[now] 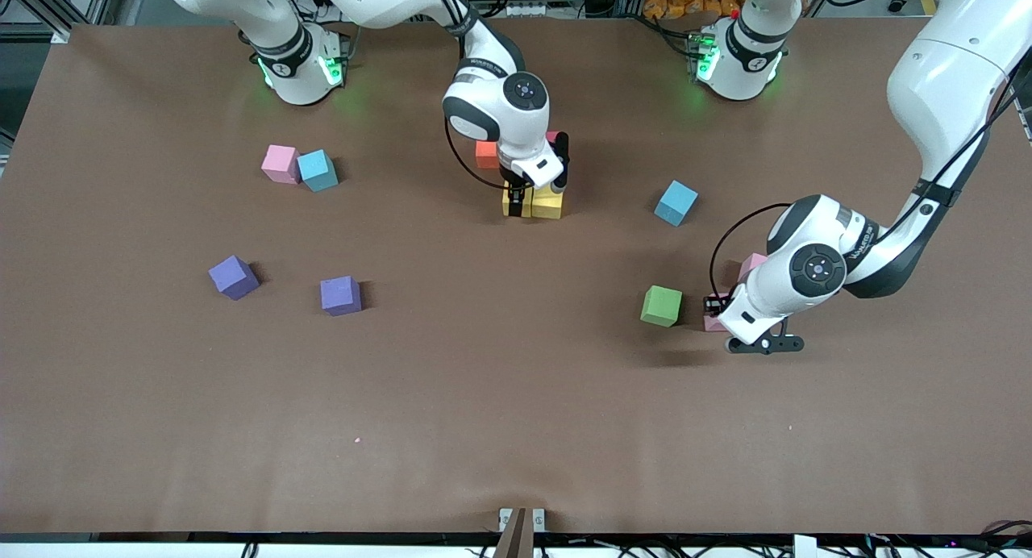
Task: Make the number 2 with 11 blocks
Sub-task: 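Grasp the pink cube with the left gripper and lift it, then carry the pink cube to the row while the right gripper reaches purple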
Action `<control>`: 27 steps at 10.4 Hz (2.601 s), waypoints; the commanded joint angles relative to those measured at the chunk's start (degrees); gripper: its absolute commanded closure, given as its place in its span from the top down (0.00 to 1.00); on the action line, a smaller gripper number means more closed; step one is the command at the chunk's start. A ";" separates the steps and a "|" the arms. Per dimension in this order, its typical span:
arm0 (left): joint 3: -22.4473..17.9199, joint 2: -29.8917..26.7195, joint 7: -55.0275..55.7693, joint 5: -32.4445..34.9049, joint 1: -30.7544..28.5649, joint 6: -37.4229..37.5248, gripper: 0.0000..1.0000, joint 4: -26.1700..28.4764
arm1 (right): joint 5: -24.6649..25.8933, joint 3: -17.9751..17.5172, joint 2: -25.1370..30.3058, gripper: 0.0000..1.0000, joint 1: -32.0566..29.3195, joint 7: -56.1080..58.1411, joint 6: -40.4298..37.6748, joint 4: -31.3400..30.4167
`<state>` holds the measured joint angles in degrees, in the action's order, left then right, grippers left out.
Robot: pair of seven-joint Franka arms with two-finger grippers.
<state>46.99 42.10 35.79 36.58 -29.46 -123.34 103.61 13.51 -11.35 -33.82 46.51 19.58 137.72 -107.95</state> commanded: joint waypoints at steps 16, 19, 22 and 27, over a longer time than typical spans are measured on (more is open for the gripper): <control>7.85 -5.10 40.62 -8.11 17.30 9.88 0.38 -8.77 | -3.23 0.80 29.59 1.00 -22.21 7.88 -24.87 -7.08; 7.59 -4.58 56.18 -8.02 25.56 9.88 0.38 -8.86 | -3.23 0.63 36.00 1.00 -30.05 14.92 -23.91 -14.20; 7.24 -3.18 75.49 -8.20 34.17 9.79 0.38 -10.34 | -7.50 0.71 38.22 1.00 -38.04 15.49 -14.18 -21.76; 1.88 -1.24 99.43 -8.81 47.54 8.30 0.37 -12.55 | -12.10 0.72 27.69 1.00 -47.02 15.05 -0.64 -21.77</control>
<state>50.70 39.73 130.80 29.21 14.84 -114.80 93.14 2.87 -9.77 -2.45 1.36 34.31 133.71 -130.17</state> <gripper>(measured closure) 0.441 0.000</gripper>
